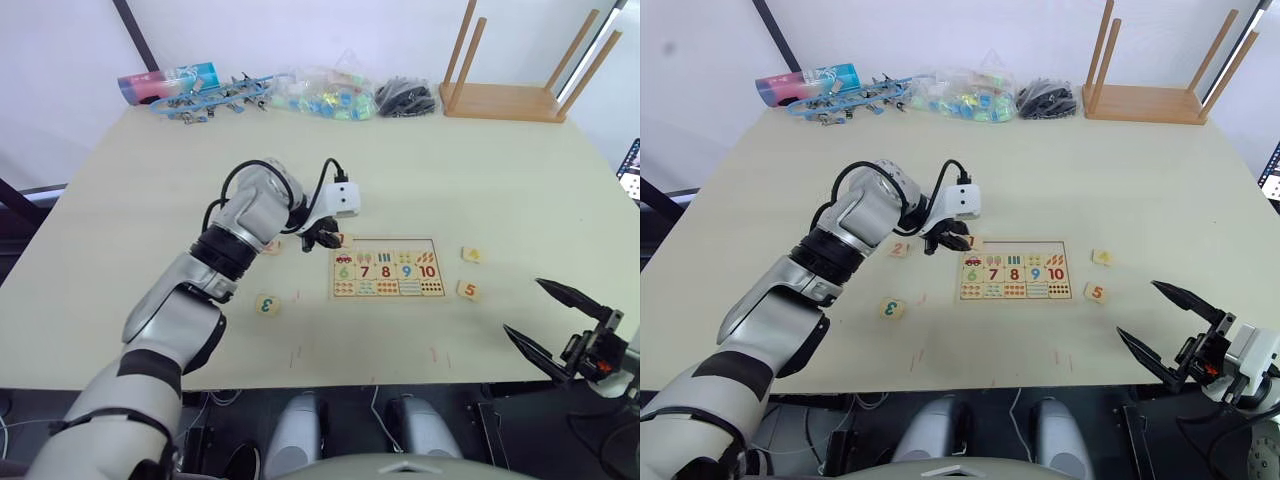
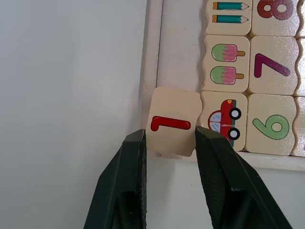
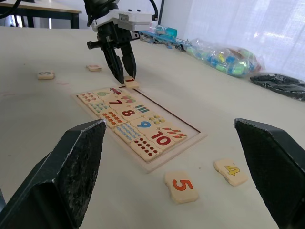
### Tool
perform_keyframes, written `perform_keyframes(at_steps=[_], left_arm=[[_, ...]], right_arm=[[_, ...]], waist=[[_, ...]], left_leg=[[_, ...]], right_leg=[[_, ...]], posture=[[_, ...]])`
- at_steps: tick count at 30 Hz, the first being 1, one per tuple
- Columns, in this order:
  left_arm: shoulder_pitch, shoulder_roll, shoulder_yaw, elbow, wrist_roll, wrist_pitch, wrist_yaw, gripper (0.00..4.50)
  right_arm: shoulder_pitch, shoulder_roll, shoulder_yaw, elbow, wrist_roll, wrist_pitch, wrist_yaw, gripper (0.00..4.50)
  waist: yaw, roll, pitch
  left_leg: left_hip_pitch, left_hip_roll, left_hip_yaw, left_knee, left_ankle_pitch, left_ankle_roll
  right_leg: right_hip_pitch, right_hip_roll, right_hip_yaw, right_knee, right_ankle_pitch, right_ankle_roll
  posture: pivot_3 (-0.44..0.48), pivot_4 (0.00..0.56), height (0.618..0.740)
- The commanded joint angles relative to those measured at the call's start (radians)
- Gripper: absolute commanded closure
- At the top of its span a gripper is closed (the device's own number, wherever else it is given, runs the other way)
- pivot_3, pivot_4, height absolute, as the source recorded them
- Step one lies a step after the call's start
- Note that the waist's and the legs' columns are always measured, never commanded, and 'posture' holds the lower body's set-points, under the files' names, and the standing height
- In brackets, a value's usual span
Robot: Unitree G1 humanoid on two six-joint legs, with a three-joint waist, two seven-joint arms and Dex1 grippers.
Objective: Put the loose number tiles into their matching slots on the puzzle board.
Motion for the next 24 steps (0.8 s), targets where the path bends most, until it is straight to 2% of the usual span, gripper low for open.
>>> perform_keyframes(at_steps=[1,24], left_arm=[[-0.01,-0.004,-0.005,-0.011,0.008,-0.01,-0.008,3.48],[-0.018,-0.017,-0.007,0.024,0.015,-0.035,0.015,3.48]], right_arm=[[0.008,0.006,-0.011,-0.001,0.005,-0.023,-0.002,0.0],[0.024,0.014,-0.01,0.01,-0.002,-0.043,0.0,0.0]], waist=[[0.0,0.0,0.0],[0.0,0.0,0.0]], left_leg=[[0.0,0.0,0.0,0.0,0.0,0.0],[0.0,0.0,0.0,0.0,0.0,0.0]], right_leg=[[0.0,0.0,0.0,0.0,0.0,0.0],[0.0,0.0,0.0,0.0,0.0,0.0]], posture=[[0.0,0.15,0.737],[0.0,0.15,0.737]])
